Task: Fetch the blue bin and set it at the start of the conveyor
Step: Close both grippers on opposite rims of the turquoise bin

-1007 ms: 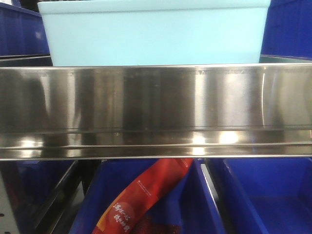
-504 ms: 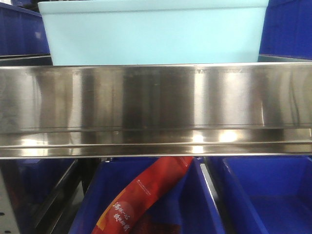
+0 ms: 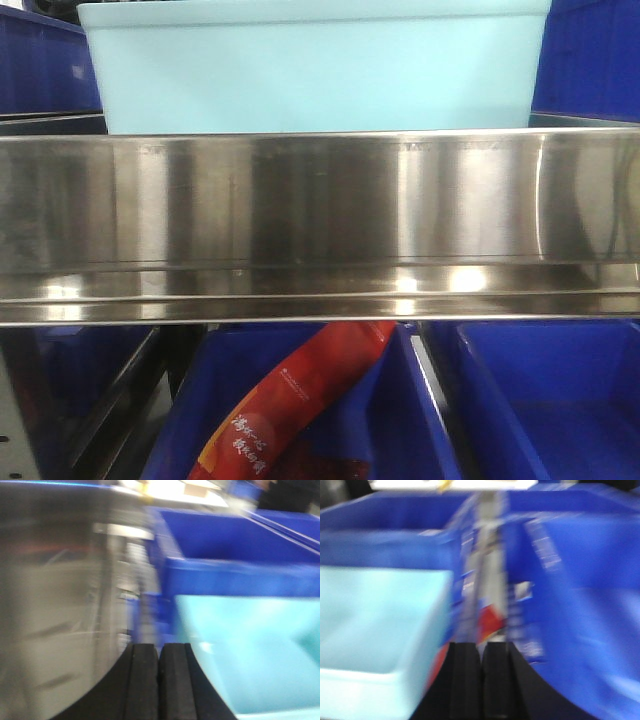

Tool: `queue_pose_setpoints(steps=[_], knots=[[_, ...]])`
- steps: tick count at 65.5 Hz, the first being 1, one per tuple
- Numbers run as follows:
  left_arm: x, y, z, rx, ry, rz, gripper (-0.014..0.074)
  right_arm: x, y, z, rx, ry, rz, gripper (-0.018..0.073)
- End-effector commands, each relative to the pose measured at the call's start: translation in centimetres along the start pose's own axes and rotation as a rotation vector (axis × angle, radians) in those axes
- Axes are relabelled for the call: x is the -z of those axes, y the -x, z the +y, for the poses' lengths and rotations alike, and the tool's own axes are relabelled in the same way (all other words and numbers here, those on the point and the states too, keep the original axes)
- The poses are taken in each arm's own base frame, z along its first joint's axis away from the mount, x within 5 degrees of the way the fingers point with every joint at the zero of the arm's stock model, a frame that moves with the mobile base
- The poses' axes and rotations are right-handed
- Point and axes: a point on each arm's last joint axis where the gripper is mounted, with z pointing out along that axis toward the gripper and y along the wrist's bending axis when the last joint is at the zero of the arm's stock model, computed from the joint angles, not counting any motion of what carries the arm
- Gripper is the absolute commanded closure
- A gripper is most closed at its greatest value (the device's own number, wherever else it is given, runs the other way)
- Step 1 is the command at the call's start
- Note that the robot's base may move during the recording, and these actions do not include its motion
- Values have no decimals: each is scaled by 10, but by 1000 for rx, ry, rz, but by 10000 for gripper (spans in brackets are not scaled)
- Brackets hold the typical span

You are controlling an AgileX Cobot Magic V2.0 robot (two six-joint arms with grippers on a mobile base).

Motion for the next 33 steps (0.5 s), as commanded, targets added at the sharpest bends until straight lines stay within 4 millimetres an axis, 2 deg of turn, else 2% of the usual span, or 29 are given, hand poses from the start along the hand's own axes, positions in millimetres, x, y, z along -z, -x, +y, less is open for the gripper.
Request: queue_pose_setpoints(steps=[1, 10, 23, 33], knots=[[-18, 7, -20, -59, -71, 21, 707, -21, 7, 14, 10, 71, 39, 726], [-60, 10, -39, -44, -87, 92, 707, -57, 13, 29, -17, 119, 116, 723], [-118, 16, -37, 8, 81, 238, 707, -114, 28, 34, -69, 91, 234, 708], [-146, 23, -39, 46, 168, 329, 707, -148, 34, 44, -44, -44, 351, 708]])
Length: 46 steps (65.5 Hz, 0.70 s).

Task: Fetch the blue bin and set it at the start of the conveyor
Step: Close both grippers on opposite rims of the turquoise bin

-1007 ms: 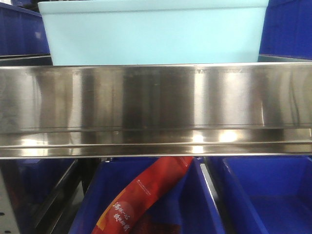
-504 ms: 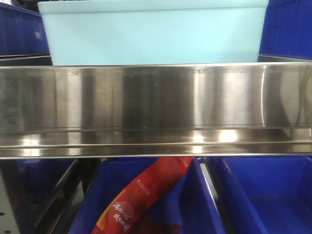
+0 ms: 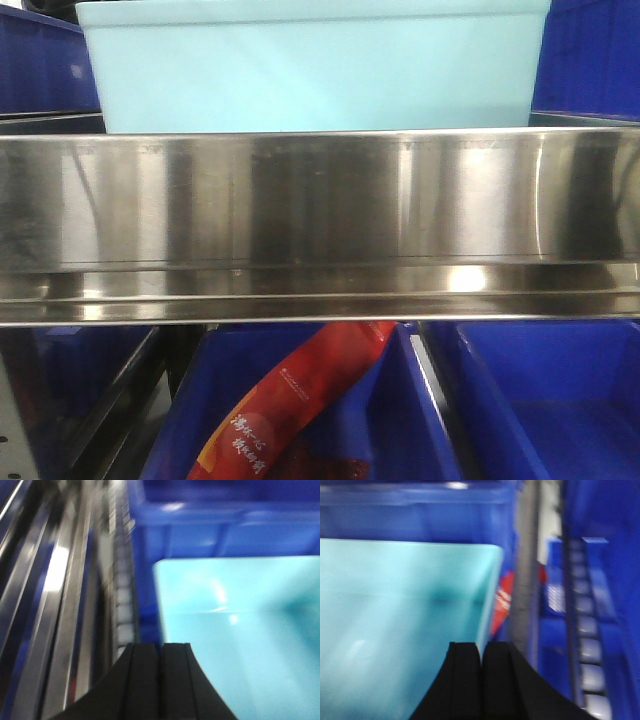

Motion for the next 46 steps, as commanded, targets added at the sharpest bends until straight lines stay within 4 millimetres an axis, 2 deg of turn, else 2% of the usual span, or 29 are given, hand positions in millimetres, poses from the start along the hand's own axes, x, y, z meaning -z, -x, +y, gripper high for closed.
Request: queue_pose_setpoints(steps=[1, 8, 17, 30, 34, 37, 43, 46], knots=[[-9, 9, -4, 40, 34, 24, 707, -13, 8, 5, 15, -79, 45, 708], [-19, 15, -7, 72, 42, 39, 707, -29, 15, 19, 37, -75, 88, 708], [-30, 16, -11, 84, 31, 55, 707, -52, 19, 22, 37, -101, 168, 711], [-34, 13, -11, 83, 37, 74, 707, -65, 27, 24, 33, -108, 179, 704], [-34, 13, -11, 79, 41, 72, 698, -64, 27, 24, 32, -112, 188, 634], [-34, 13, -11, 79, 41, 72, 662, -63, 26, 24, 32, -115, 195, 534], [-34, 14, -11, 79, 38, 68, 523, -64, 26, 24, 32, -117, 202, 359], [-35, 13, -13, 76, 36, 70, 427, -65, 26, 24, 33, -115, 198, 309]])
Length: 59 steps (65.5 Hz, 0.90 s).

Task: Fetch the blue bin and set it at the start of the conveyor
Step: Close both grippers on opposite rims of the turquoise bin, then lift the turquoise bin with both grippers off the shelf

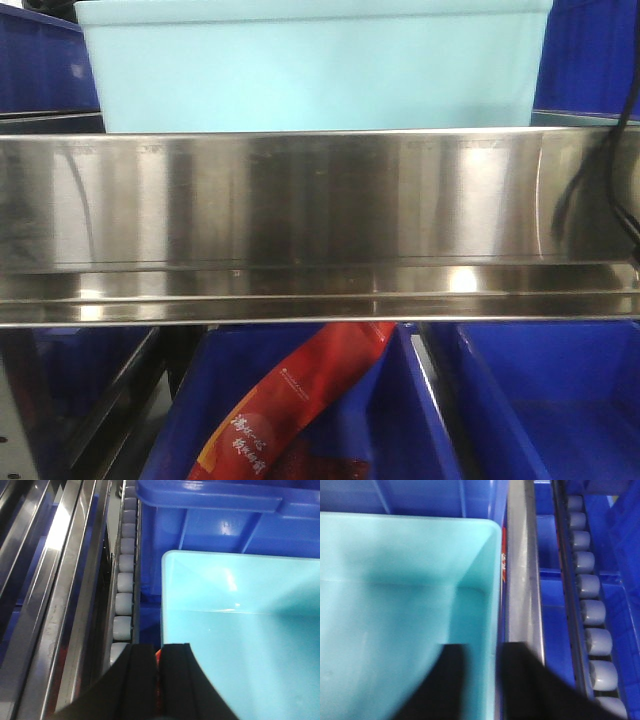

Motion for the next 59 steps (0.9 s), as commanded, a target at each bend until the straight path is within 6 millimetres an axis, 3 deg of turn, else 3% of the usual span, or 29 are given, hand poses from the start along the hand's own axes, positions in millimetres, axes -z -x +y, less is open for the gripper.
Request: queue_pose_setpoints(steps=[1, 7, 35, 59], knots=[[3, 4, -3, 7, -14, -24, 402, 1, 3, -1, 9, -9, -20, 298], [-3, 2, -4, 40, -10, -11, 318, -4, 2, 0, 10, -11, -12, 273], [-47, -16, -9, 22, 28, 91, 321, -50, -7, -3, -15, -21, 80, 270], [-56, -20, -10, 16, 38, 113, 321, -52, -7, -3, -14, -21, 78, 272]])
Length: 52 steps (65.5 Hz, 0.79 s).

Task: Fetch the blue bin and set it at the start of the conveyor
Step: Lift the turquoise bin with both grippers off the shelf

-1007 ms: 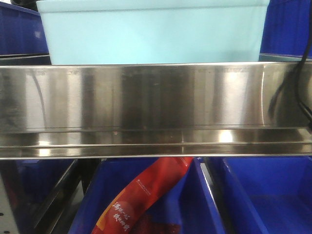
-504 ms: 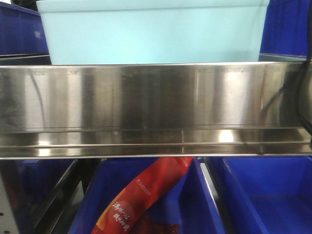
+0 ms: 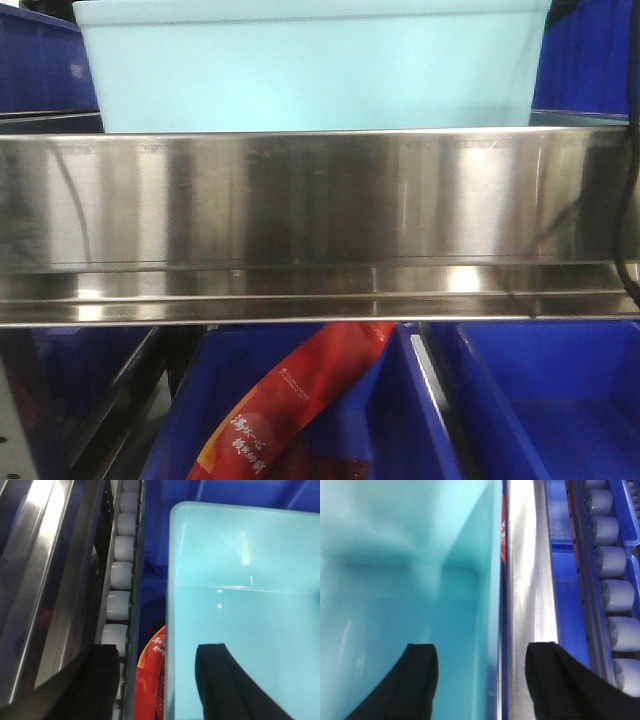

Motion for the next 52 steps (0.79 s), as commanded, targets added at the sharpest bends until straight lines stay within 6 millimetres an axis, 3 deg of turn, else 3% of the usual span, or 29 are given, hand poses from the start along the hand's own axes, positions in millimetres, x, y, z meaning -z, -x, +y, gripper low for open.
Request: queue_pose_setpoints(steps=[1, 52], knots=[[1, 1, -2, 2, -4, -9, 321, 6, 4, -2, -2, 2, -32, 272], [-7, 1, -3, -14, 5, -16, 321, 6, 4, -2, -2, 2, -32, 272]])
